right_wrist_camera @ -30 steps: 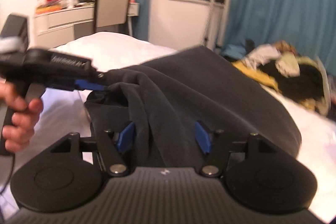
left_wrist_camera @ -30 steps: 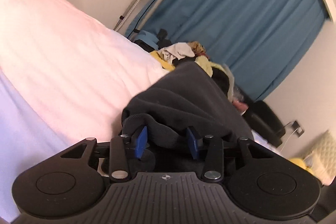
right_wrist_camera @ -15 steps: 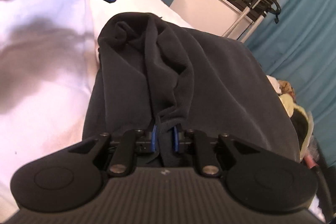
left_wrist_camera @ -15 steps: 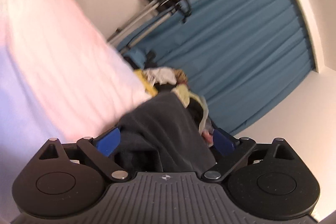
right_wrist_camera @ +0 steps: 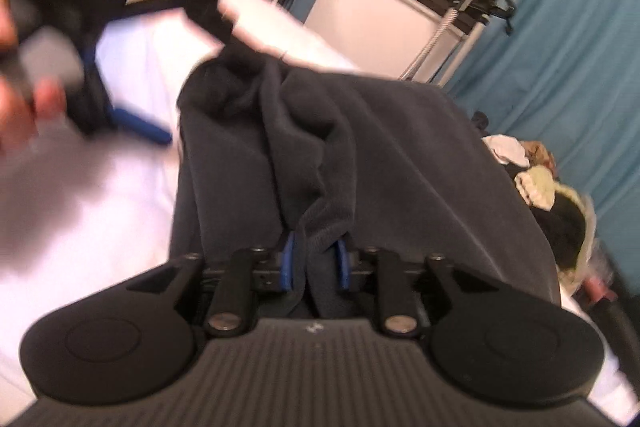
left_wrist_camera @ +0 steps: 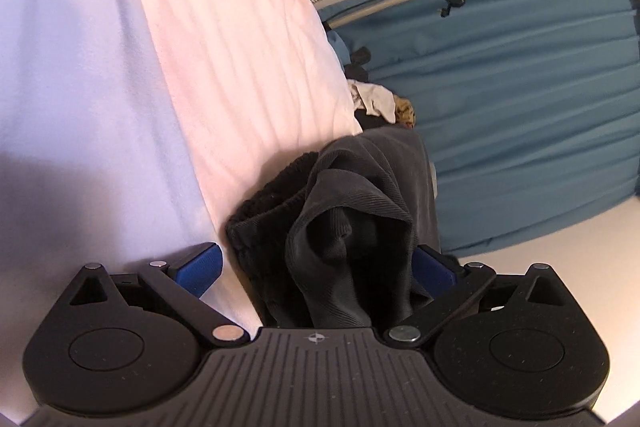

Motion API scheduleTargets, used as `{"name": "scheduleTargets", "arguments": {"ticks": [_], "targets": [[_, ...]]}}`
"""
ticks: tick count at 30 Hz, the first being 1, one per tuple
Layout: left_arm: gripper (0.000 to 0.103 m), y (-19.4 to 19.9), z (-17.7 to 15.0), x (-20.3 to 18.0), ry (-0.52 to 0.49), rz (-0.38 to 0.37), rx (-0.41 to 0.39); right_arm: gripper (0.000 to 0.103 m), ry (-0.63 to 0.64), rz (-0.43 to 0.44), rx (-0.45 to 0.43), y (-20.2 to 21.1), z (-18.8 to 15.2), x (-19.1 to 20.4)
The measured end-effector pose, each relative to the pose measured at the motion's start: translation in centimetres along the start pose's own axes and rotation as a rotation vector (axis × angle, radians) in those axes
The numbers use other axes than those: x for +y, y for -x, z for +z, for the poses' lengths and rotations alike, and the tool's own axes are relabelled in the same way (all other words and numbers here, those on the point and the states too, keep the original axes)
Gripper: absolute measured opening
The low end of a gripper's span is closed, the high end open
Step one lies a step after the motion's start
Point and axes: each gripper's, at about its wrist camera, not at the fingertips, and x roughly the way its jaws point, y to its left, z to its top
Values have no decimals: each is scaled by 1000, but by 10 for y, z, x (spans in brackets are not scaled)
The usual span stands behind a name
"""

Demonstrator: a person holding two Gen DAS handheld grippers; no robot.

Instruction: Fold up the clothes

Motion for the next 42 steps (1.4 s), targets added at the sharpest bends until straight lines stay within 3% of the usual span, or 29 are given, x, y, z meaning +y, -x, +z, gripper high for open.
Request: {"name": "scheduleTargets", "arguments": {"ticks": [1, 2, 4, 6, 8, 10, 12, 14, 15, 16, 22, 25, 28, 32, 37, 39, 42], "targets": [[101, 1, 1, -1, 5, -3, -3, 46, -12, 10, -33, 7, 2, -1], [101, 2, 1, -3, 11, -6, -5, 52, -1, 24, -57, 12, 4, 1], [101, 4, 3, -5, 22, -11, -10, 80, 25, 52, -97, 20, 8, 6], [101, 5, 4, -8, 32, -18, -12, 97, 87, 61, -94, 13, 8, 19], [101, 0, 4, -9, 34, -21, -1, 103, 172, 58, -78, 3, 6, 35], [101, -2, 4, -10, 35, -21, 7, 103, 280, 21, -44, -7, -2, 51], [102, -2, 4, -11, 38, -41, 14, 100, 286, 8, -19, -15, -4, 51], [103, -2, 4, -12, 41, -59, 23, 82, 161, 30, 8, -19, 0, 38], [103, -3, 3, -13, 40, -62, 30, 65, 95, 40, 23, -21, 3, 31], [103, -4, 3, -14, 35, -63, 37, 56, 30, 50, 34, -21, 4, 23], [103, -7, -2, -18, 16, -110, 69, 23, -219, 57, -7, -4, 16, -15], [103, -12, -8, -21, -1, -161, 57, 21, -309, 33, -59, 11, 20, -29], [103, -22, -13, -26, -54, -174, 20, 20, -284, 37, -61, 15, 22, -28], [103, -36, -10, -31, -104, -143, -30, 21, -197, 55, -19, 5, 17, -6], [103, -52, -3, -25, -84, -89, -13, 23, -67, 42, -12, -4, 17, 11], [103, -62, -1, -29, -120, -38, 0, 24, -62, 48, -12, -4, 18, 9], [95, -73, 4, -32, -161, -4, 10, 38, -133, 103, 1, 0, 18, -4]]}}
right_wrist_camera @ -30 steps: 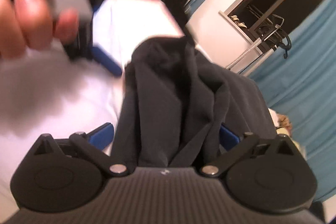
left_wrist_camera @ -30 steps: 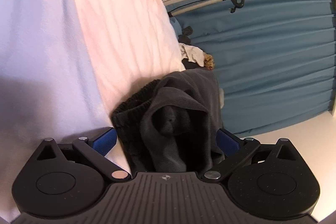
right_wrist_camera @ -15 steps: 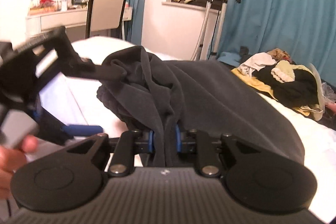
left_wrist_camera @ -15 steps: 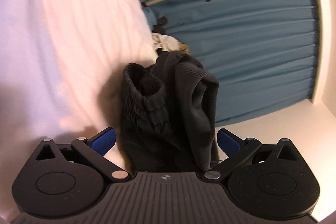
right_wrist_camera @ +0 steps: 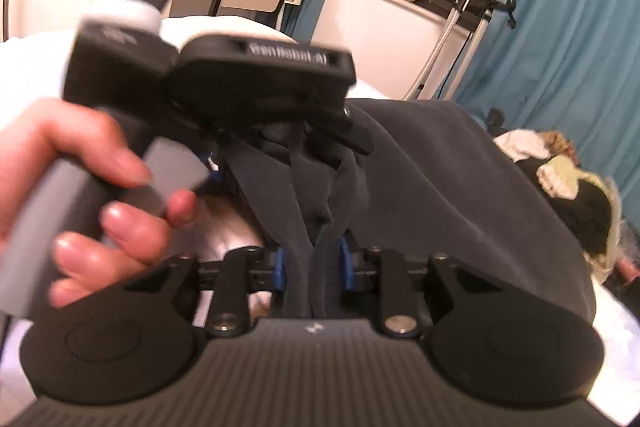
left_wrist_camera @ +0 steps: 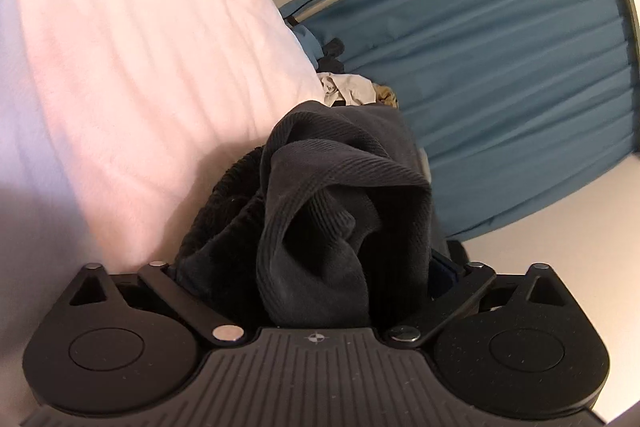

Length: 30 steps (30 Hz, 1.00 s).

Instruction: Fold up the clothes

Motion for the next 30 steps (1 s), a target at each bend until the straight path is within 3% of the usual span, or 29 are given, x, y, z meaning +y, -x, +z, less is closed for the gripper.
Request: {"name": "scheduleTargets", "arguments": {"ticks": [2, 5, 6, 7, 9, 11, 14, 15, 18, 20, 24, 26, 28, 30], "targets": [[87, 2, 2, 0, -8, 24, 6, 44, -75, 49, 4, 7, 2, -11], [75, 3, 5, 3, -2, 46, 18, 46, -335, 153, -66, 38, 4, -49], [73, 3, 6, 3, -3, 47, 22, 52, -442, 179, -104, 50, 2, -65], [73, 3, 6, 3, -4, 49, 25, 64, -538, 177, -145, 60, -3, -82], [72, 3, 7, 3, -10, 52, 26, 84, -696, 77, -208, 76, -17, -116], [72, 2, 7, 2, -13, 53, 24, 86, -810, -80, -187, 78, -35, -146], [72, 1, 7, 2, -15, 52, 21, 86, -1033, -214, -102, 66, -74, -185], [72, 1, 8, 2, -17, 53, 20, 86, -1114, -231, -75, 60, -87, -197], [72, 0, 7, 3, -21, 52, 17, 79, -1339, -118, -57, 39, -121, -214], [72, 0, 8, 2, -27, 54, 16, 83, -1333, -80, -72, 31, -120, -211], [69, -1, 9, -2, -52, 63, 14, 81, -1238, -109, -46, 19, -110, -205], [67, 0, 9, -6, -81, 71, 11, 70, -1235, -127, -45, 16, -112, -203], [63, 2, 8, -11, -111, 82, 5, 51, -1215, -139, -61, 19, -103, -201], [60, 4, 8, -20, -151, 105, 1, 38, -1190, -143, -100, 29, -98, -196]]}}
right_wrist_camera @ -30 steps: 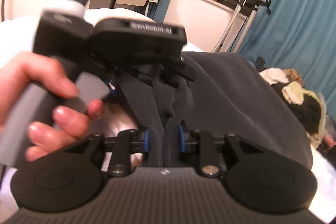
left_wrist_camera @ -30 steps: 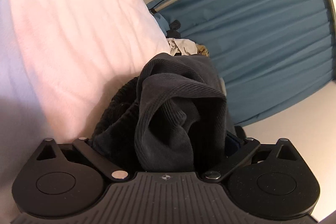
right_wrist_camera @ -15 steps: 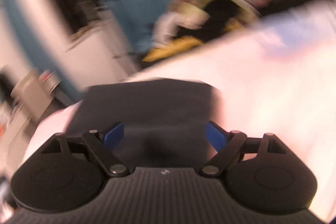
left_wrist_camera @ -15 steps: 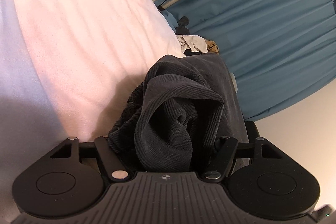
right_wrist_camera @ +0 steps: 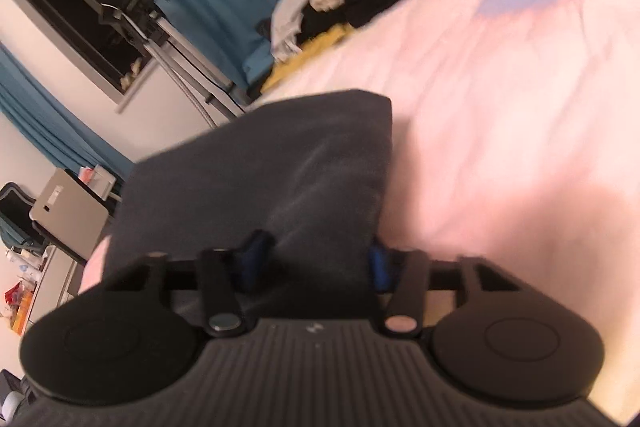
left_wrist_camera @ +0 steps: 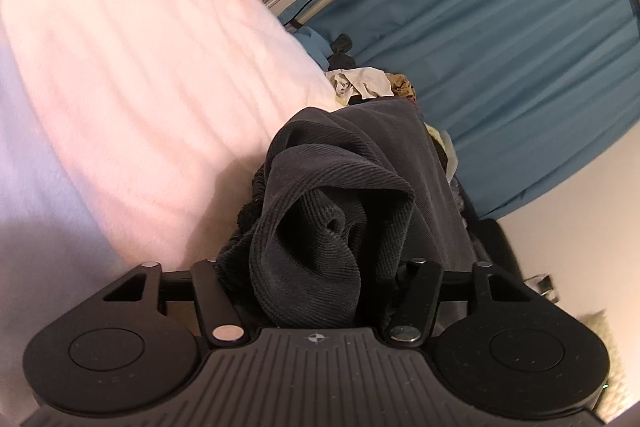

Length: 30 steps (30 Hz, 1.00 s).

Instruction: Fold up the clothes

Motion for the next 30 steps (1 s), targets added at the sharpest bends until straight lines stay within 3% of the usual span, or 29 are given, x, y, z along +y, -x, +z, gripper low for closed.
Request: {"name": "scheduleTargets", "arguments": {"ticks": [4, 10, 17, 23, 30], "targets": [[56, 12, 0, -23, -96, 21, -31, 30, 53, 41, -69, 25, -1, 18], [56, 48, -6, -58, -167, 3, -59, 29, 141, 92, -149, 75, 13, 50], [56, 73, -29, -148, -294, -44, -81, 29, 137, 97, -210, 148, 64, 42], [56, 63, -63, -237, -357, -140, -66, 29, 115, 72, -292, 226, 118, -1], [56, 11, -130, -315, -370, -278, 43, 29, 71, -27, -384, 309, 160, -92]]}}
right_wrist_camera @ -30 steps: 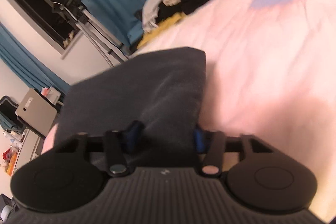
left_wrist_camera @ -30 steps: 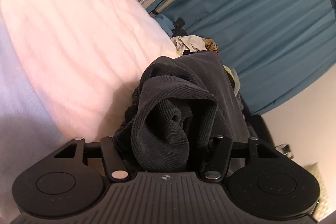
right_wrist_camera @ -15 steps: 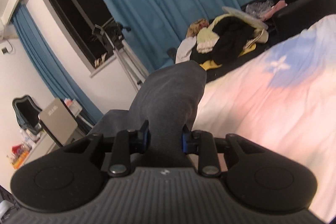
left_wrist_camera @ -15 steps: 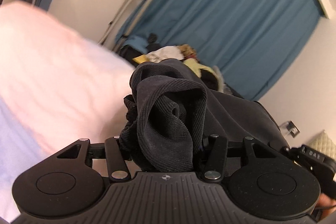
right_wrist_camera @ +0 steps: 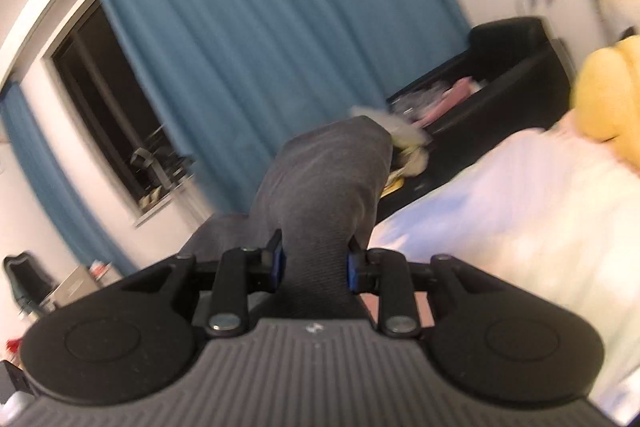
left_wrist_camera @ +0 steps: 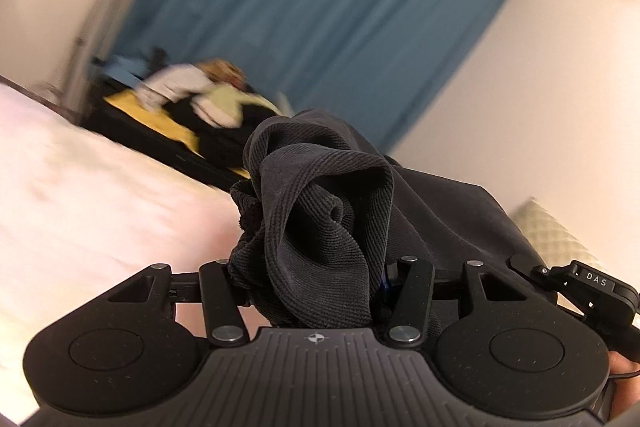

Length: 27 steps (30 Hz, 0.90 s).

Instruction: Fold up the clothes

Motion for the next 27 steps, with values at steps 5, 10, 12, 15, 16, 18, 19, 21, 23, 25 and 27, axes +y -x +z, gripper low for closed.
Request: {"name": "scheduleTargets", "arguments": {"ticks": [5, 10, 12, 15, 16, 18, 19, 21, 23, 25, 27], "targets": [[56, -69, -44, -31, -19, -98, 111, 29, -71, -104, -27, 17, 9, -89], [56, -134, -96, -35, -69, -144, 256, 30, -148, -197, -11, 18, -26, -177], [56, -157, -115, -33, -104, -115, 315, 30, -159, -252, 36, 10, -52, -204], [58, -176, -137, -24, -159, -92, 347, 31, -225, -304, 79, 2, -91, -238], [59, -176, -141, -19, -175, -109, 332, 32, -245, -315, 79, 1, -103, -248], [60, -174, -146, -11, -199, -132, 325, 34, -255, -309, 51, 2, -117, -258], [61, -173, -148, -8, -209, -142, 326, 35, -253, -306, 44, 2, -121, -261], [62, -168, -153, -6, -228, -148, 328, 36, -235, -316, 43, -1, -125, -261], [65, -162, -156, -5, -240, -147, 333, 38, -228, -328, 40, 0, -125, -257], [79, -157, -153, -6, -222, -125, 348, 49, -224, -339, 36, 3, -125, -253], [99, -152, -150, -10, -240, -62, 358, 66, -223, -378, 38, 10, -123, -246]]}}
